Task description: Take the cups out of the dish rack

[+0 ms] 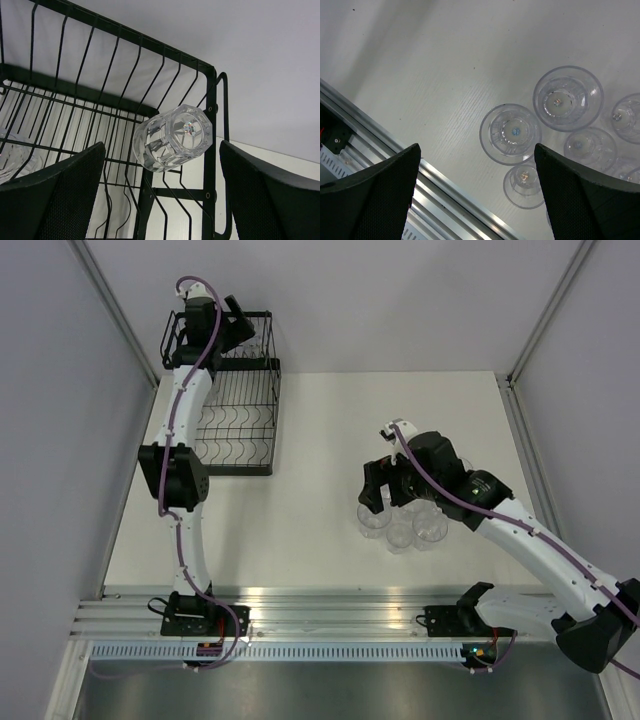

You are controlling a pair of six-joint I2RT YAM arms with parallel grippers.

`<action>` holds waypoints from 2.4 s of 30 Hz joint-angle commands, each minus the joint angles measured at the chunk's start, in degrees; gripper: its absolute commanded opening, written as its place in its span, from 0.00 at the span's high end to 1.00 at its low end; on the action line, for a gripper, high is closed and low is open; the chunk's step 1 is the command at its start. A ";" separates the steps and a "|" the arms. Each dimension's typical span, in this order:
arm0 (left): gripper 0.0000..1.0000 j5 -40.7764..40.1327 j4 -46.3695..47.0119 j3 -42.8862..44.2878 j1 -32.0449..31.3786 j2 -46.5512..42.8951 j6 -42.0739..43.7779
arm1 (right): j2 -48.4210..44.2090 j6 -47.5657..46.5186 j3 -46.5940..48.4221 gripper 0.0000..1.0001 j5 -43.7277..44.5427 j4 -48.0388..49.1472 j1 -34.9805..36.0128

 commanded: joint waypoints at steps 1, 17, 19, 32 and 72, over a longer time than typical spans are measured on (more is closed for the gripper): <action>0.03 4.98 0.85 2.49 -0.36 1.66 2.54 | 0.69 0.58 -0.08 0.02 0.64 0.19 0.17; 0.05 2.44 2.16 -0.41 -1.94 3.60 24.33 | 3.68 0.05 0.63 0.02 0.55 -0.52 0.17; 0.05 3.58 2.87 -0.94 -1.94 3.86 25.22 | 4.39 0.05 0.45 0.02 0.55 -0.43 0.17; 0.06 10.52 16.40 -6.74 -2.74 3.42 34.18 | 10.62 -0.48 2.56 0.02 0.20 -0.95 0.17; 0.98 -24.10 48.31 -20.01 -10.73 -13.98 53.61 | 11.42 1.80 1.33 0.02 7.65 3.70 0.78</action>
